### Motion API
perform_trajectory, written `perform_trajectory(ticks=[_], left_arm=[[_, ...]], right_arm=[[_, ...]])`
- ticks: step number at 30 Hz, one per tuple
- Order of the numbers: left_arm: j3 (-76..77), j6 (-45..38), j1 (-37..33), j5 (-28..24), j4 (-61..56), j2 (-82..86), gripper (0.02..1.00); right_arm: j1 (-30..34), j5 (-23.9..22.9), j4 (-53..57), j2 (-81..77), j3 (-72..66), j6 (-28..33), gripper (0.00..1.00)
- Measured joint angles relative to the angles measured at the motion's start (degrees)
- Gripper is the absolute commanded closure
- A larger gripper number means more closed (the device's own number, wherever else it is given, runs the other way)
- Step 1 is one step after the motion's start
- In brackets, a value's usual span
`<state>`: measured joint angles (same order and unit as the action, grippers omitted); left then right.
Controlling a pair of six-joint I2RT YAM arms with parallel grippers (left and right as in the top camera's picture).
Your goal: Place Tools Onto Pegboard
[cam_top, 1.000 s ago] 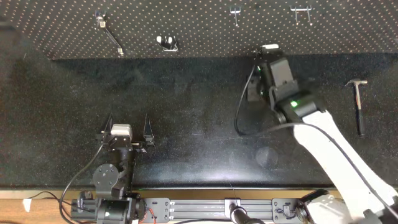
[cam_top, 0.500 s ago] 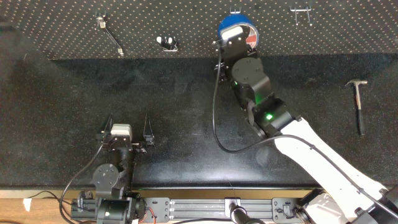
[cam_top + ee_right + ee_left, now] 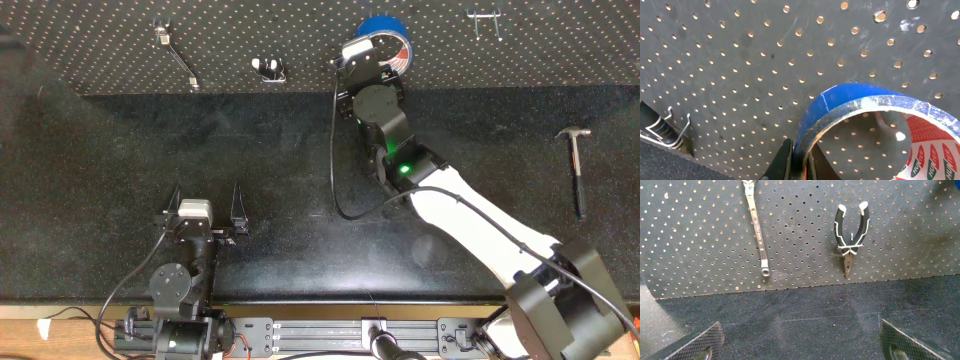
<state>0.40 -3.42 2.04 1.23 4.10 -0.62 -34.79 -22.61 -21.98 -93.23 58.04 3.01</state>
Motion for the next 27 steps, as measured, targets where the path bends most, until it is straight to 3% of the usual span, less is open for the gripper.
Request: perform_trajectory(ticks=[5,10,15,22,27], left_arm=[[0.0,0.0,0.0,0.0,0.0,0.0,0.023],[0.0,0.0,0.0,0.0,0.0,0.0,0.023],[0.0,0.0,0.0,0.0,0.0,0.0,0.023],[0.0,0.0,0.0,0.0,0.0,0.0,0.023],[0.0,0.0,0.0,0.0,0.0,0.0,0.023]], right_arm=[[0.2,0.0,-2.5,-1.2,0.0,0.3,0.875],[0.4,0.0,-3.2,-2.1,0.0,0.8,0.709],[0.4,1.3,-2.9,-2.1,0.0,0.8,0.706],[0.4,3.1,9.0,1.3,0.2,0.5,0.706],[0.4,5.6,24.5,10.6,0.7,0.0,0.693]])
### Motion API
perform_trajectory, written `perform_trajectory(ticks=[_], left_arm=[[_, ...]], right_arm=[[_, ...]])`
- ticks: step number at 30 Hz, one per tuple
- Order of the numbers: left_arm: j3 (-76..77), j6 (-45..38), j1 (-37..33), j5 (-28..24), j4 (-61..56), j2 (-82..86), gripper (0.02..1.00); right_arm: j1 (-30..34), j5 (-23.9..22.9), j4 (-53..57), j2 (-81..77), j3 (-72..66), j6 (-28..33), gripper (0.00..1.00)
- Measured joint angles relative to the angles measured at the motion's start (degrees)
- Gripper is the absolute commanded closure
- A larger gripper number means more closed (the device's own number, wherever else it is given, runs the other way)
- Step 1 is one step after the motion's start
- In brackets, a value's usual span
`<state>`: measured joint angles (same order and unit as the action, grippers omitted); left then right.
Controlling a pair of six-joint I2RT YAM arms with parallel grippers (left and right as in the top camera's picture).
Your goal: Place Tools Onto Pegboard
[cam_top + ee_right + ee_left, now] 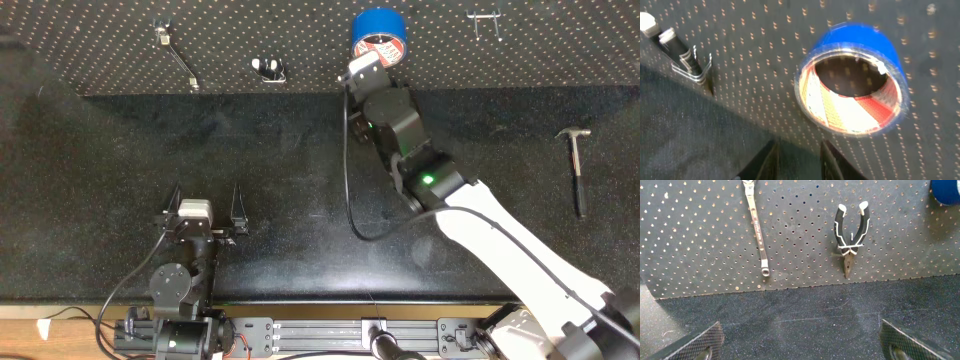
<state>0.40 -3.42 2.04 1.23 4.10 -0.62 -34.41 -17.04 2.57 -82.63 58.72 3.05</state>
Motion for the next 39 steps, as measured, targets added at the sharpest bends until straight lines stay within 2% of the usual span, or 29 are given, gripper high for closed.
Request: perform_trajectory(ticks=[1,2,3,4,5,7,9,10,12,16,19,20,22,24,39], left_arm=[[0.0,0.0,0.0,0.0,0.0,0.0,0.020],[0.0,0.0,0.0,0.0,0.0,0.0,0.023],[0.0,0.0,0.0,0.0,0.0,0.0,0.023],[0.0,0.0,0.0,0.0,0.0,0.0,0.023],[0.0,0.0,0.0,0.0,0.0,0.0,0.023],[0.0,0.0,0.0,0.0,0.0,0.0,0.023],[0.0,0.0,0.0,0.0,0.0,0.0,0.023],[0.0,0.0,0.0,0.0,0.0,0.0,0.023],[0.0,0.0,0.0,0.0,0.0,0.0,0.023],[0.0,0.0,0.0,0.0,0.0,0.0,0.023],[0.0,0.0,0.0,0.0,0.0,0.0,0.023],[0.0,0.0,0.0,0.0,0.0,0.0,0.023],[0.0,0.0,0.0,0.0,0.0,0.0,0.023],[0.0,0.0,0.0,0.0,0.0,0.0,0.023],[0.0,0.0,0.0,0.0,0.0,0.0,0.025]], right_arm=[[0.0,0.7,6.8,2.3,0.2,-0.4,0.693],[0.6,1.3,23.3,5.8,0.5,-3.8,0.439],[2.4,1.6,32.9,8.1,0.4,-7.5,0.159],[5.1,1.4,40.0,9.6,0.1,-11.8,0.062],[8.2,1.8,47.5,10.6,0.1,-15.3,0.023],[15.8,5.2,53.9,13.0,0.0,-19.1,0.025],[25.4,9.4,58.2,15.6,0.1,-19.8,0.025],[32.7,10.6,58.7,16.3,0.1,-17.6,0.025],[44.8,14.5,58.1,16.5,0.0,-7.6,0.025],[59.8,15.9,52.8,10.3,-0.1,7.5,0.025],[63.7,16.1,46.8,1.2,-0.1,15.2,0.025],[64.9,16.3,45.7,-2.6,-0.1,21.2,0.025],[67.8,16.7,44.9,-6.6,-0.2,25.2,0.025],[70.1,17.9,44.4,-8.9,-0.2,26.4,0.025],[70.3,18.9,41.9,-16.0,-0.2,26.9,0.025]])
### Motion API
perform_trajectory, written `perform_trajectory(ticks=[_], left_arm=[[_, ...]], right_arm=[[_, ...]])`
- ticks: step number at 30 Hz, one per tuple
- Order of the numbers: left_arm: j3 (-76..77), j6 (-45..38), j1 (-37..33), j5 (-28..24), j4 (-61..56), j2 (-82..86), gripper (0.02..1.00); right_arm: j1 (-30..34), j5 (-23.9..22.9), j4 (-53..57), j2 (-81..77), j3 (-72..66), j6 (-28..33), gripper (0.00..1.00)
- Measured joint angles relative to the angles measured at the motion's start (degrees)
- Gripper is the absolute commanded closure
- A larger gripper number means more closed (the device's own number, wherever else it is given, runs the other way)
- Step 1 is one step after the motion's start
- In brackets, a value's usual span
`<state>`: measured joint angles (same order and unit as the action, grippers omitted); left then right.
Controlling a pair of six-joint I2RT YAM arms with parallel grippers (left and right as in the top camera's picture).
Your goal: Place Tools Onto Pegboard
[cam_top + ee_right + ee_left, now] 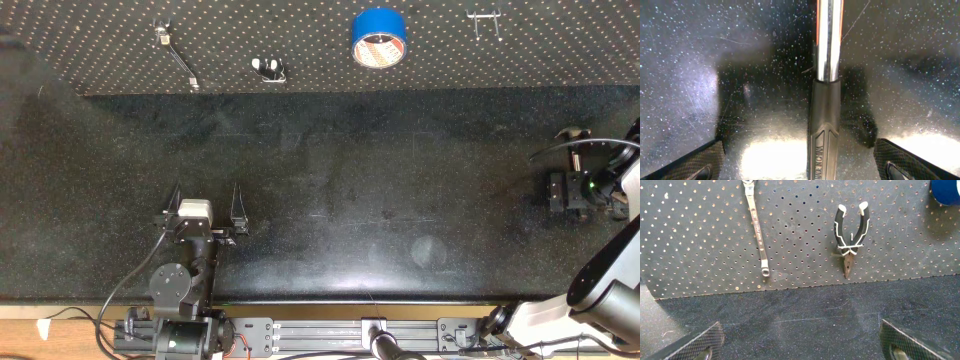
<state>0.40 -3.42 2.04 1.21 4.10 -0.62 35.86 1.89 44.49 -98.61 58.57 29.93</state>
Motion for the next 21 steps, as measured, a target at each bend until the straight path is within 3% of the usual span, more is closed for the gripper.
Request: perform_trajectory(ticks=[5,7,9,11,12,19,21], left_arm=[[0.0,0.0,0.0,0.0,0.0,0.0,0.023],[0.0,0.0,0.0,0.0,0.0,0.0,0.023],[0.0,0.0,0.0,0.0,0.0,0.0,0.023],[0.0,0.0,0.0,0.0,0.0,0.0,0.023],[0.0,0.0,0.0,0.0,0.0,0.0,0.023],[0.0,0.0,0.0,0.0,0.0,0.0,0.023],[0.0,0.0,0.0,0.0,0.0,0.0,0.023]], right_arm=[[0.1,0.4,0.0,-0.2,0.1,0.0,0.027],[0.1,0.6,0.0,-0.4,0.2,0.3,0.327],[0.0,1.3,0.0,-0.9,0.6,0.4,0.704],[0.1,1.1,-0.3,-1.3,1.0,0.8,0.879],[0.1,0.9,-0.5,-1.3,1.0,0.8,0.921],[0.1,0.6,-1.6,-0.8,0.8,0.6,0.925],[0.1,3.8,-5.6,3.6,-0.2,-0.8,0.925]])
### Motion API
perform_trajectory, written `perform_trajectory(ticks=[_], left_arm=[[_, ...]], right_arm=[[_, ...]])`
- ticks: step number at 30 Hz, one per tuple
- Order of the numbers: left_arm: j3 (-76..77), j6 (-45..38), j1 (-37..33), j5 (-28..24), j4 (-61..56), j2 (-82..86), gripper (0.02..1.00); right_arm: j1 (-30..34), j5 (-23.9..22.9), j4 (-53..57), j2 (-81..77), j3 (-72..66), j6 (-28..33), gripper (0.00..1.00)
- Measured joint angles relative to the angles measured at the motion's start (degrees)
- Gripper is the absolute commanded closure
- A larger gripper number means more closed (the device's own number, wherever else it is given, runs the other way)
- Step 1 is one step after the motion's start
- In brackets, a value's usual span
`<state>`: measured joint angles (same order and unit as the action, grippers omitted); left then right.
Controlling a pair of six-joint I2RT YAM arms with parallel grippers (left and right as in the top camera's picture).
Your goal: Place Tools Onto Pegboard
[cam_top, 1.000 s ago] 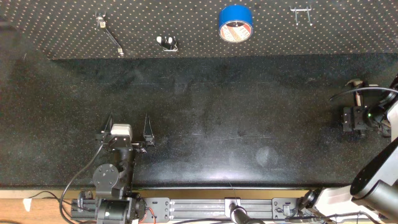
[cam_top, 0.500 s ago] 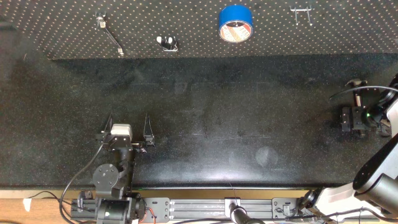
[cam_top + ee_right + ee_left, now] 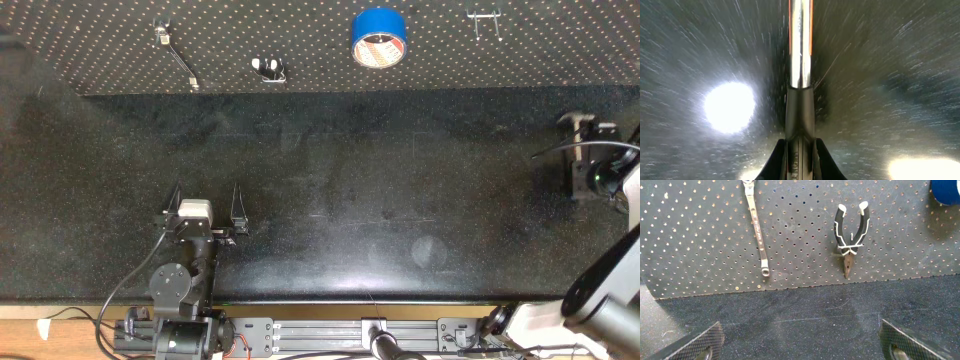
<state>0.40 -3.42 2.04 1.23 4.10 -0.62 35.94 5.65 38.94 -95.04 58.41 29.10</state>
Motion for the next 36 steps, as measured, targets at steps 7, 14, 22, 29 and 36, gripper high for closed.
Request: perform_trajectory(ticks=[7,14,22,29,36], left_arm=[[0.0,0.0,0.0,0.0,0.0,0.0,0.023],[0.0,0.0,0.0,0.0,0.0,0.0,0.023],[0.0,0.0,0.0,0.0,0.0,0.0,0.023],[0.0,0.0,0.0,0.0,0.0,0.0,0.023],[0.0,0.0,0.0,0.0,0.0,0.0,0.020]], right_arm=[[-15.8,6.8,-5.1,26.9,-0.2,-10.7,0.923],[-32.2,6.9,-8.4,27.1,-0.2,-12.5,0.925],[-32.2,6.0,-12.9,20.9,-0.2,-14.1,0.925],[-32.2,4.7,-13.5,18.1,-0.2,-18.3,0.923],[-32.2,4.7,-16.1,17.2,-0.2,-20.0,0.025]])
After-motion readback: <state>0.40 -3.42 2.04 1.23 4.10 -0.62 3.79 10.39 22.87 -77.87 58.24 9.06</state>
